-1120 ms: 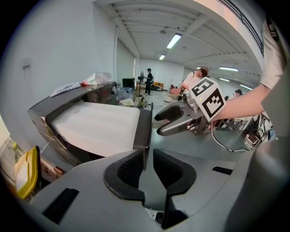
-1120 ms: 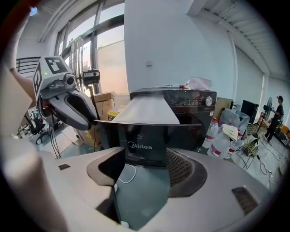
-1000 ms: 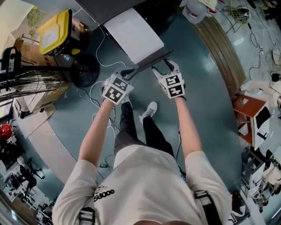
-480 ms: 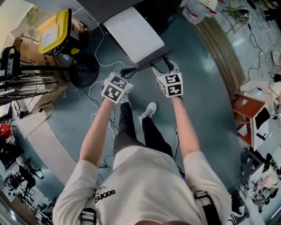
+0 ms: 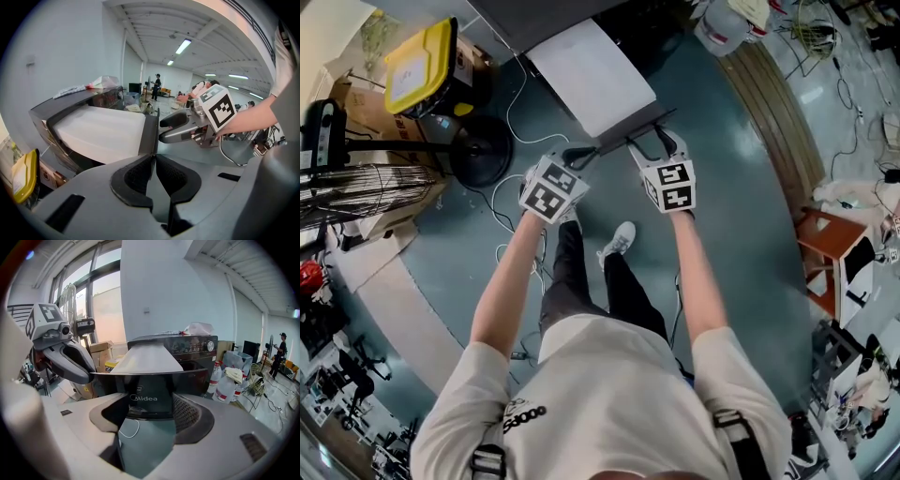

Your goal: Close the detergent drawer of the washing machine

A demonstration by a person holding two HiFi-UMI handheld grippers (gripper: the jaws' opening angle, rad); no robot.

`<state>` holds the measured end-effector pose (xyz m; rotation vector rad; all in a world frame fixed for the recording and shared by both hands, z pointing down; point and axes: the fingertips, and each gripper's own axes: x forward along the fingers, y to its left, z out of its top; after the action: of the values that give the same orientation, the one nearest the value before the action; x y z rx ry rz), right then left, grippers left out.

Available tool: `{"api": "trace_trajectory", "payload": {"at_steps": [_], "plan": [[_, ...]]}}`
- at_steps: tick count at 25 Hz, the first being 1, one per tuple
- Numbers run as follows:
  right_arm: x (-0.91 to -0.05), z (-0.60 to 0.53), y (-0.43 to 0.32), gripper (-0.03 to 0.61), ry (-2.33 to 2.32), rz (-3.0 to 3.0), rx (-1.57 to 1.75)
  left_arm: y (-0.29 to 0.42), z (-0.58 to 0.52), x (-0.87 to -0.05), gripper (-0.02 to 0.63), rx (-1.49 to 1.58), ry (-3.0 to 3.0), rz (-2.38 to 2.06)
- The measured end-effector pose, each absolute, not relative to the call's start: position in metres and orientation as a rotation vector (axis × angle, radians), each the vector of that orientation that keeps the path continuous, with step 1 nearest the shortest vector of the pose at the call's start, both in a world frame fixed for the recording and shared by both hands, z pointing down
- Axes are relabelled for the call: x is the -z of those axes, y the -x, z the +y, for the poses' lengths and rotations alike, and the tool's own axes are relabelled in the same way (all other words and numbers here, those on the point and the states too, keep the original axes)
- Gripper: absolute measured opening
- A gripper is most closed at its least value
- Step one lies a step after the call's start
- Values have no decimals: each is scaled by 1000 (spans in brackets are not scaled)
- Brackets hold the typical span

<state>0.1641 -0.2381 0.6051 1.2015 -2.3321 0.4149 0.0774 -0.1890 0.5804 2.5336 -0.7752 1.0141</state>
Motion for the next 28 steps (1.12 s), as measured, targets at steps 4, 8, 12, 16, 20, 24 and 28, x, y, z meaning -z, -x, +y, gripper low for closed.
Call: {"api": "trace_trajectory", "payload": {"at_steps": [4, 8, 12, 16, 20, 24, 28], "plan": [[-604, -253, -157, 252, -1190, -2333, -415, -69, -204, -579, 49, -961, -2494, -834], [-606, -260, -153, 252, -1191, -2333, -424, -67, -210, -579, 49, -928, -2493, -808], [-604, -266, -153, 252, -1192, -2327, -393, -67, -215, -578, 48, -926, -2524, -795], [-604, -272, -151, 255, -1195, -2339, -363, -66, -221, -579, 48, -964, -2555, -769], [-605, -275, -149, 256, -1198, -2359, -362, -64, -224, -579, 48, -934, -2576, -743], [-604, -276, -150, 261, -1189, -2356, -365, -65, -224, -579, 48, -924, -2571, -742], [-603, -276, -150, 262, -1181, -2346, -367, -65, -224, -578, 48, -936, -2569, -720]]}}
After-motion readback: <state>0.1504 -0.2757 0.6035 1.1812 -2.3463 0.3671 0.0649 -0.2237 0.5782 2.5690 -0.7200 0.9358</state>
